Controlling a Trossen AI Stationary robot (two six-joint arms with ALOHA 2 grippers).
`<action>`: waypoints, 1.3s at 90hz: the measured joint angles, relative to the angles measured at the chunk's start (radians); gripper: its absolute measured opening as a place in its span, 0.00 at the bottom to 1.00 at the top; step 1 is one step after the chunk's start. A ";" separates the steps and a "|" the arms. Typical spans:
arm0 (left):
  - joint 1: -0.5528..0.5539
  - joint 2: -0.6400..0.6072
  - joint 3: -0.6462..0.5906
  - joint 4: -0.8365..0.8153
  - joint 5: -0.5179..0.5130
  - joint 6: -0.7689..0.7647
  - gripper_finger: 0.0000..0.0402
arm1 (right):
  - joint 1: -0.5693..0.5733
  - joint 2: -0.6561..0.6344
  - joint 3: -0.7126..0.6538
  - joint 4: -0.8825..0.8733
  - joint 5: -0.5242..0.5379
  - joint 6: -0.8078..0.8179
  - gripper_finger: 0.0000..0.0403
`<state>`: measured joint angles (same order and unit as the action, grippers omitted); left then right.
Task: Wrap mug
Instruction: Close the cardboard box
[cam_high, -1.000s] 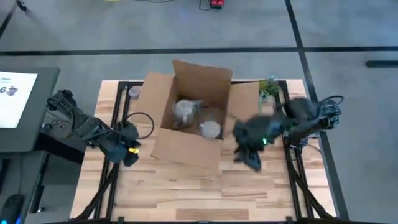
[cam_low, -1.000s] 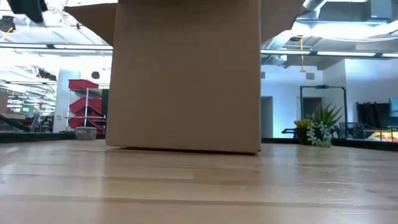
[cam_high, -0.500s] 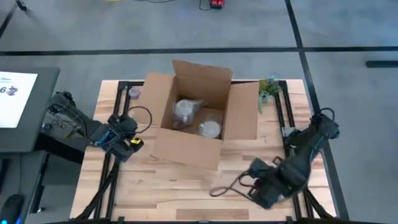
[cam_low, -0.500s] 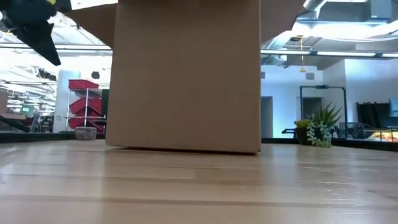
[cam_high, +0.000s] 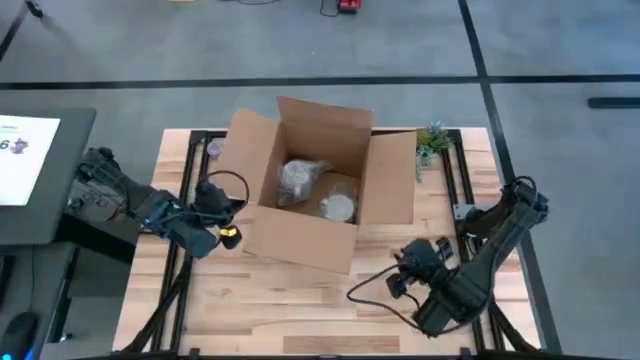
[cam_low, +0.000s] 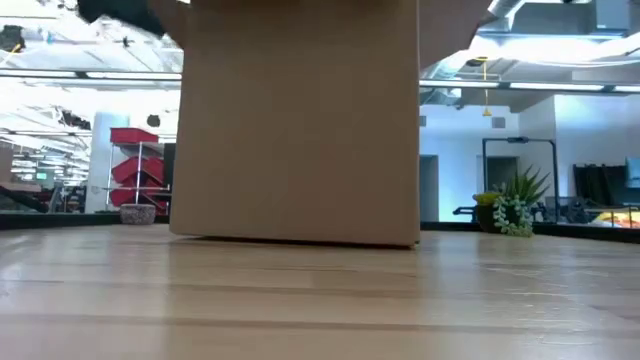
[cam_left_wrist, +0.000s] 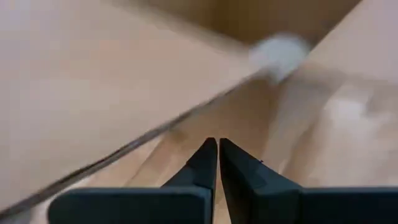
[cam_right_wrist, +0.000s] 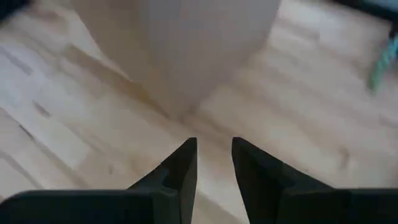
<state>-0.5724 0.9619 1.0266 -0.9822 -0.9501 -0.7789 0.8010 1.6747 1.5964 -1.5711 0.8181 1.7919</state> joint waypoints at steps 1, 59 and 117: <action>0.003 0.000 0.003 0.018 -0.001 0.014 0.00 | -0.003 -0.003 0.003 0.000 0.008 -0.011 0.23; 0.047 0.035 0.073 -0.379 0.359 -0.334 0.00 | -0.003 -0.181 0.046 0.010 -0.009 -0.321 0.23; 0.106 0.072 0.145 -0.037 -0.303 0.075 0.00 | 0.009 -0.192 0.042 0.003 0.107 -0.226 0.23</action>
<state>-0.4659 1.0343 1.1718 -1.0196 -1.2533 -0.7035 0.8104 1.4825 1.6386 -1.5685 0.9255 1.5656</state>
